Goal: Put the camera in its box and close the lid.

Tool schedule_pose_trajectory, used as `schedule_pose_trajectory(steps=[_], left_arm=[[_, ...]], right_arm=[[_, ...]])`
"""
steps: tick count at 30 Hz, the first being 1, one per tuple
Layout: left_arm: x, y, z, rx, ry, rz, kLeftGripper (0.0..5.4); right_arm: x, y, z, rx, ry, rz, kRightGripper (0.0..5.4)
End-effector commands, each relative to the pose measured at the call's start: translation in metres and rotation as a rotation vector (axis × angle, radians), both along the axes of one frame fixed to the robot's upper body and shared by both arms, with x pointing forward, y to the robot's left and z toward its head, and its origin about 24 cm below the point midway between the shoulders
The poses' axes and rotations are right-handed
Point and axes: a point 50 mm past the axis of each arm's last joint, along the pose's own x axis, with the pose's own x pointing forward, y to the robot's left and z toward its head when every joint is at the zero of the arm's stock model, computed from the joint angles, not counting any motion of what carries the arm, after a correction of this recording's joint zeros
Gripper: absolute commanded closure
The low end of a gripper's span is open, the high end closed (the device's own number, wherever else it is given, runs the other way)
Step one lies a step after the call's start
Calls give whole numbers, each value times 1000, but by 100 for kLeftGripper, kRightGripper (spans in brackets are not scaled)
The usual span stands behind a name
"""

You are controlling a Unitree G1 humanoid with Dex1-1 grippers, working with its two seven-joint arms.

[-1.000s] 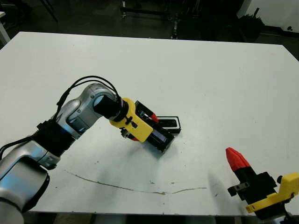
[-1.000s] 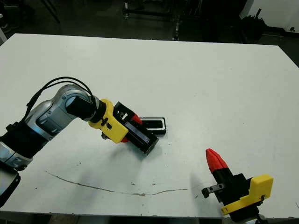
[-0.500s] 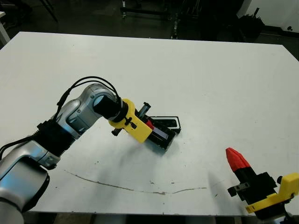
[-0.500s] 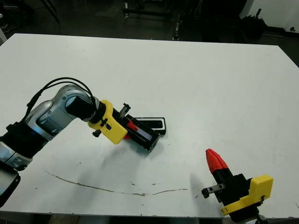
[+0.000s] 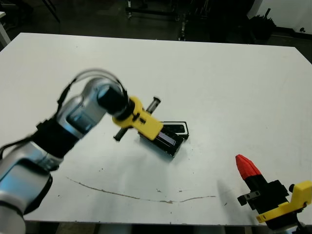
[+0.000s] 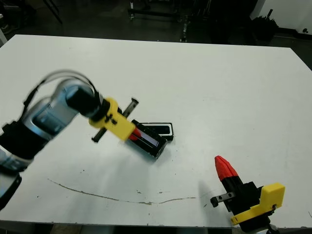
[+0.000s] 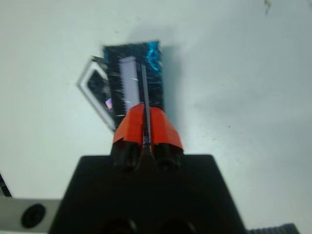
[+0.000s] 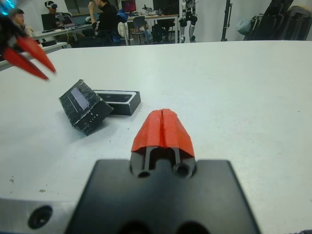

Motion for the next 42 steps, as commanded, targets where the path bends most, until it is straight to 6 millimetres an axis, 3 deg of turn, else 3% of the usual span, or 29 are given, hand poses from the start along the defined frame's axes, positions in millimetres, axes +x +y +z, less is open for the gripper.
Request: schedule_pose_trajectory(steps=[1,5,17,32,42], left_arm=[[1,5,22,56,58,35,408],[10,8,24,90,104,92,353],[34,5,1,202,69,86,201],[36,-1,-22,244,50,71,2],[34,-2,-30,265,60,76,1]], right_arm=[[1,0,1,-15,5,2,540],[1,0,1,-6,2,8,540],[2,1,2,-12,-1,6,540],[0,2,1,-7,-3,8,540],[-1,3,1,1,11,7,540]])
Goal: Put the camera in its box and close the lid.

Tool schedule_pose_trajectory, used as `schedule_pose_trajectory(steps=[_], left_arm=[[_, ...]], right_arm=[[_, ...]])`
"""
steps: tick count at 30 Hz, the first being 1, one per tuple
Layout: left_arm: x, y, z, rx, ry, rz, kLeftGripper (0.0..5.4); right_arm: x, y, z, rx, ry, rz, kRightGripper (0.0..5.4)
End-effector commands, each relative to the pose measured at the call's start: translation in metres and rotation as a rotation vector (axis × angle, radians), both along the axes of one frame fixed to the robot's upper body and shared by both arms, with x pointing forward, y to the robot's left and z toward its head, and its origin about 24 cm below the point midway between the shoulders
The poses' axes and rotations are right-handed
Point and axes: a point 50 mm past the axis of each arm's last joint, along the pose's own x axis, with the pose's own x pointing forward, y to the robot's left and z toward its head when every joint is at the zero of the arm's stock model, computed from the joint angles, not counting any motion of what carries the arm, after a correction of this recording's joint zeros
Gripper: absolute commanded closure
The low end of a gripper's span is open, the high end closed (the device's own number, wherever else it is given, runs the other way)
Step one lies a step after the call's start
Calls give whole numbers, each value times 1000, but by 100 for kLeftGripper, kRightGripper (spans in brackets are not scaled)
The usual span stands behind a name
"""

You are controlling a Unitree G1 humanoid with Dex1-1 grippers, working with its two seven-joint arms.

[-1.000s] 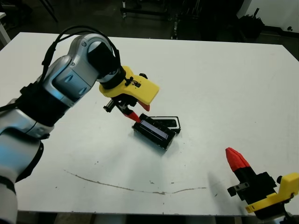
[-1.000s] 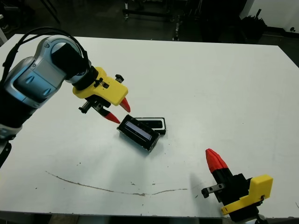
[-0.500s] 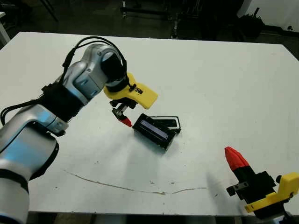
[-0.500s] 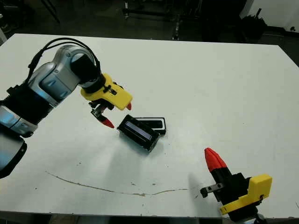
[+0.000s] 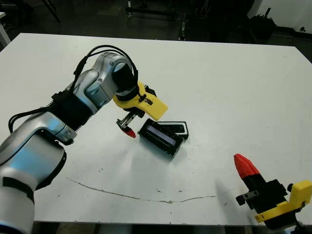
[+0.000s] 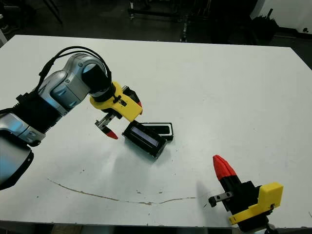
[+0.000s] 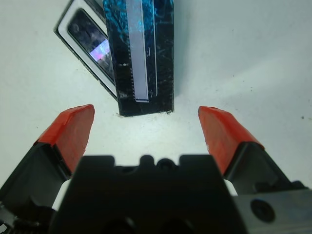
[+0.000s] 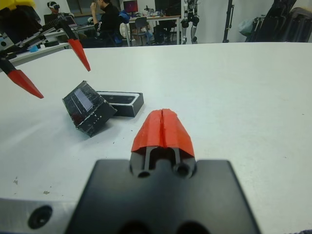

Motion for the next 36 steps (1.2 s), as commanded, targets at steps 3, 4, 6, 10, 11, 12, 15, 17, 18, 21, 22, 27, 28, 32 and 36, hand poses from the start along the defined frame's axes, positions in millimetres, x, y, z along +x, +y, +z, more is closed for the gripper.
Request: schedule_pose_trajectory(steps=[3,4,6,10,11,12,15,17,18,21,22,27,28,32,36], left_arm=[[-2,-2,-9,10,8,-7,1],[-2,-2,-11,6,10,-11,1],[-3,-3,-13,0,18,-13,1],[-4,-5,-17,3,18,-11,1],[-4,-5,-17,0,15,-14,1],[-4,-5,-18,-5,14,-15,1],[-4,-6,-17,-16,2,-21,1],[-4,-7,-17,-17,-6,-32,1],[-3,-8,-17,-15,-10,-32,1],[-3,-9,-18,-15,-19,-40,1],[-3,-9,-18,-16,-16,-36,1],[-1,-9,-20,-24,-9,-19,1],[0,-9,-20,-23,-10,-12,1],[1,-11,-20,-32,-18,-17,1],[1,-12,-21,-36,-21,-35,1]], right_arm=[[-2,-1,-1,-11,5,-1,540],[-2,-1,-1,-10,1,1,540],[-2,-1,-1,-5,-1,5,540],[-2,-1,-1,-10,2,1,540],[-2,-1,-1,-10,4,0,540],[-2,-1,-1,-11,4,0,540],[-2,-1,-2,-9,8,-2,540],[-2,-2,-2,-7,11,-1,540],[-2,-1,-3,-3,10,-1,540],[-2,-2,-3,-4,8,-1,540],[-2,-1,-3,-6,9,-4,540],[-2,-1,-3,-6,10,-4,540],[-2,-1,-3,-2,10,-5,540],[-2,-1,-4,-4,12,-8,540],[-3,-1,-4,-7,18,-10,540]])
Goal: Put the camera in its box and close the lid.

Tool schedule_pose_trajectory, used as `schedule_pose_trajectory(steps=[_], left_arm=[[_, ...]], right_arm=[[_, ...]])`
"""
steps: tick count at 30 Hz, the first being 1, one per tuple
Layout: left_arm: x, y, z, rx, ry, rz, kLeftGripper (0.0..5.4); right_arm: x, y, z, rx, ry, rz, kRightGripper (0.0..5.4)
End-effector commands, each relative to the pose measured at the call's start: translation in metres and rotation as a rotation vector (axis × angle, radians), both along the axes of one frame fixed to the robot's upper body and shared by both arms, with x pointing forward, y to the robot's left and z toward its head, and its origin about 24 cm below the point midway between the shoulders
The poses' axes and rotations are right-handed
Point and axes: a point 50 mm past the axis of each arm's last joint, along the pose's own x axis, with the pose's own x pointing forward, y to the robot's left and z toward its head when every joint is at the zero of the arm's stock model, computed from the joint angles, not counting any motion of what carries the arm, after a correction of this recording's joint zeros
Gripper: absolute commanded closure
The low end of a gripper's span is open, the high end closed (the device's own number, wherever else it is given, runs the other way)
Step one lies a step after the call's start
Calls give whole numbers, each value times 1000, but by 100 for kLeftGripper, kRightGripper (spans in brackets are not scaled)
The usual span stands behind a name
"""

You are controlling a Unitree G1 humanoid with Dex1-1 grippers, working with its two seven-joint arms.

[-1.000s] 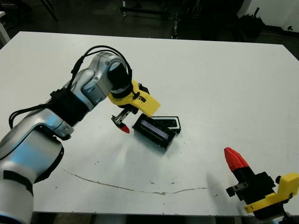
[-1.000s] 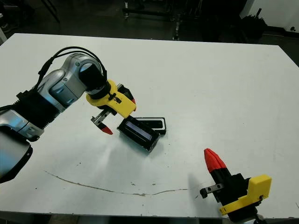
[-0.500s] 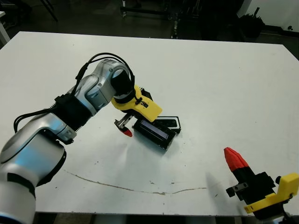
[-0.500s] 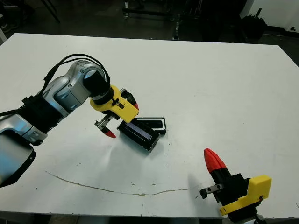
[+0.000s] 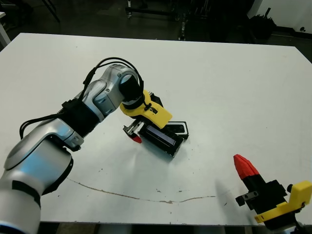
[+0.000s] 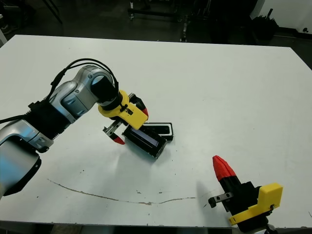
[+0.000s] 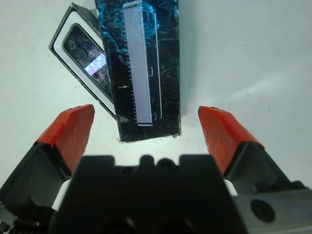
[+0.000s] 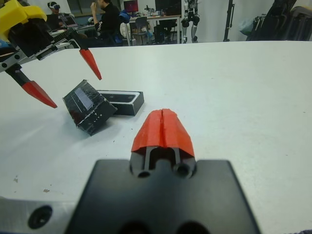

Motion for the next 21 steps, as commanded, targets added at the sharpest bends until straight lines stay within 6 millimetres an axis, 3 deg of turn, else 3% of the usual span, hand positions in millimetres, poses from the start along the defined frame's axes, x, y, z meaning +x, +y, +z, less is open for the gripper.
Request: schedule_pose_trajectory(steps=[1,21], left_arm=[[1,0,-3,7,8,-2,1],[-1,-1,-14,-7,1,21,1]], right_arm=[[-2,-1,-2,-6,16,-12,540],[-4,0,-4,-2,8,-11,540]])
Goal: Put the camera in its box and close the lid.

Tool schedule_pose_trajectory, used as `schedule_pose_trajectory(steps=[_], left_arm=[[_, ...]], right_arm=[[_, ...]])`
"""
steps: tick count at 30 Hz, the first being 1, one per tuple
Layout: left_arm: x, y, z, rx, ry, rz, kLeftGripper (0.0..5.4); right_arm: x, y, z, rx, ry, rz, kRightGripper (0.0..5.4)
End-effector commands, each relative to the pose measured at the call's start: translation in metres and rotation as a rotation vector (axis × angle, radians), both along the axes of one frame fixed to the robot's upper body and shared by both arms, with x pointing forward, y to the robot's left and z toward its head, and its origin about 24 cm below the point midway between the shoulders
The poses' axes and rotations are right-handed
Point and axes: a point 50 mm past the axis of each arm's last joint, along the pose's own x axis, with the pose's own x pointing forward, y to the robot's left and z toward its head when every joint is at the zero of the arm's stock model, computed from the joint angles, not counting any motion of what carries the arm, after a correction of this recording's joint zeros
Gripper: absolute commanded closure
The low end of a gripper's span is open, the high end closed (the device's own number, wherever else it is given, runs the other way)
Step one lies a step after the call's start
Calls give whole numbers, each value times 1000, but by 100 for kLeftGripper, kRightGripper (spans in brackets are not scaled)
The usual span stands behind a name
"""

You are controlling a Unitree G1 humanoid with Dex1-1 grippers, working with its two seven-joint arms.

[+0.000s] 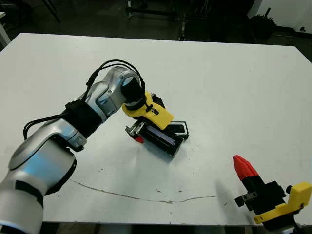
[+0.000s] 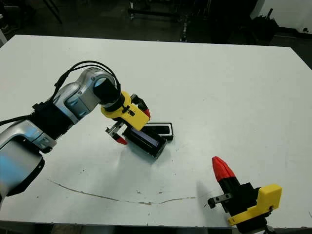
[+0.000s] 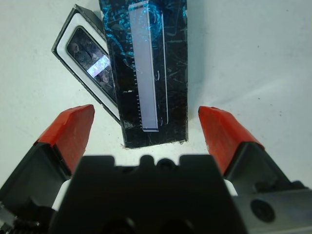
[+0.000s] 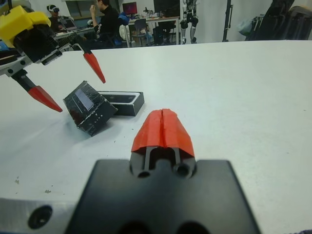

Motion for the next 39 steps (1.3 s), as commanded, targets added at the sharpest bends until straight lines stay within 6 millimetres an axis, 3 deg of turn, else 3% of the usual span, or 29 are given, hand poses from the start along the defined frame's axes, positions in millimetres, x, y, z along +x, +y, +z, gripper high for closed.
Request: schedule_pose_trajectory(steps=[1,12,20,23,35,39], left_arm=[[-1,3,-8,8,2,20,1],[-5,4,-18,5,-36,13,1],[-7,8,-25,-96,-52,30,1],[-8,10,-26,-124,-55,30,24],[-10,11,-24,-123,-43,-9,199],[-9,11,-23,-105,-39,-14,224]], right_arm=[[-2,-2,-2,-12,18,-6,540],[-3,-1,-2,-17,7,-2,540],[-3,-1,-2,-9,18,-5,540],[-3,0,-2,-13,16,-8,540],[0,0,-1,-8,14,-3,540],[0,0,-1,-13,13,-2,540]])
